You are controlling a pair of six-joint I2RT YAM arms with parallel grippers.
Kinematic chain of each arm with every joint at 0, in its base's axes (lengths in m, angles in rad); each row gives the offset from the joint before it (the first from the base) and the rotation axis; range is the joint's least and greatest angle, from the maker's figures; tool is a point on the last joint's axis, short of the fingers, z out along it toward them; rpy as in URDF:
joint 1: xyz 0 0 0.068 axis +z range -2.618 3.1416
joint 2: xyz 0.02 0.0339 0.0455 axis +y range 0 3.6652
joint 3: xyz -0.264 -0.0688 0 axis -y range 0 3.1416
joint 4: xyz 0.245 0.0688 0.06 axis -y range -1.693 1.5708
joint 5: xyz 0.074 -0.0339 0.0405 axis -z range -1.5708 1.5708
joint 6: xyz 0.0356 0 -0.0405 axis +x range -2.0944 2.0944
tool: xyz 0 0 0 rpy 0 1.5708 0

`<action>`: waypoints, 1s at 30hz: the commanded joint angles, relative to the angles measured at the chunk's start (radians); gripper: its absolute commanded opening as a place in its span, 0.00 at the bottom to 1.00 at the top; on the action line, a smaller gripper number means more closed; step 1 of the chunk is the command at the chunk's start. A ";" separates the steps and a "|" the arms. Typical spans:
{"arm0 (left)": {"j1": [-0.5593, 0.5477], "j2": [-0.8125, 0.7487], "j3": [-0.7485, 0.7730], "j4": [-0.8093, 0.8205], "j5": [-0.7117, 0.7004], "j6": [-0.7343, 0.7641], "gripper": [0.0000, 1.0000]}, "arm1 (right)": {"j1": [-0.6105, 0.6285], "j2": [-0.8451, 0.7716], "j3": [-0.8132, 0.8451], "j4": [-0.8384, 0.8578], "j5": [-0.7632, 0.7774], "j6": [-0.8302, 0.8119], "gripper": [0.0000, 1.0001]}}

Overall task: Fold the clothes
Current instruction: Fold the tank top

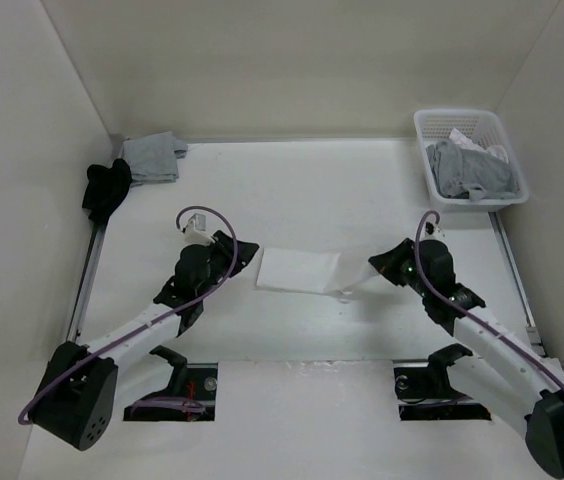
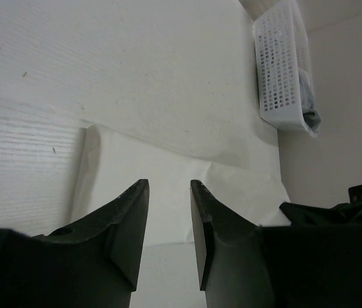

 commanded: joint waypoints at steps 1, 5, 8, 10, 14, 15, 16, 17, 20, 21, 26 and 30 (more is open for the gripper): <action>-0.010 -0.041 0.017 0.010 0.017 0.001 0.31 | 0.057 0.022 0.164 -0.184 0.111 -0.119 0.01; 0.001 -0.085 0.012 -0.013 0.018 -0.001 0.31 | 0.182 0.172 0.328 -0.227 0.183 -0.175 0.01; 0.012 -0.130 0.001 -0.033 0.020 0.002 0.32 | 0.287 0.316 0.448 -0.241 0.221 -0.188 0.02; 0.025 -0.157 -0.002 -0.054 0.026 0.005 0.32 | 0.348 0.418 0.532 -0.259 0.237 -0.197 0.02; 0.059 -0.205 -0.012 -0.088 0.054 0.007 0.32 | 0.443 0.606 0.682 -0.271 0.246 -0.203 0.02; 0.071 -0.217 -0.020 -0.093 0.061 0.008 0.33 | 0.466 0.655 0.725 -0.274 0.243 -0.206 0.03; 0.085 -0.228 -0.026 -0.097 0.067 0.008 0.33 | 0.488 0.707 0.768 -0.281 0.241 -0.211 0.03; 0.096 -0.234 -0.029 -0.102 0.073 0.008 0.33 | 0.505 0.758 0.811 -0.288 0.240 -0.212 0.03; 0.145 -0.248 -0.042 -0.111 0.107 0.008 0.34 | 0.543 0.904 0.929 -0.310 0.231 -0.214 0.07; 0.160 -0.248 -0.043 -0.111 0.118 0.007 0.34 | 0.554 0.945 0.965 -0.314 0.223 -0.214 0.12; 0.203 -0.251 -0.046 -0.113 0.149 0.001 0.36 | 0.612 0.986 1.030 -0.310 0.220 -0.200 0.41; 0.200 -0.242 -0.045 -0.117 0.136 0.005 0.37 | 0.617 0.827 0.907 -0.238 0.243 -0.188 0.42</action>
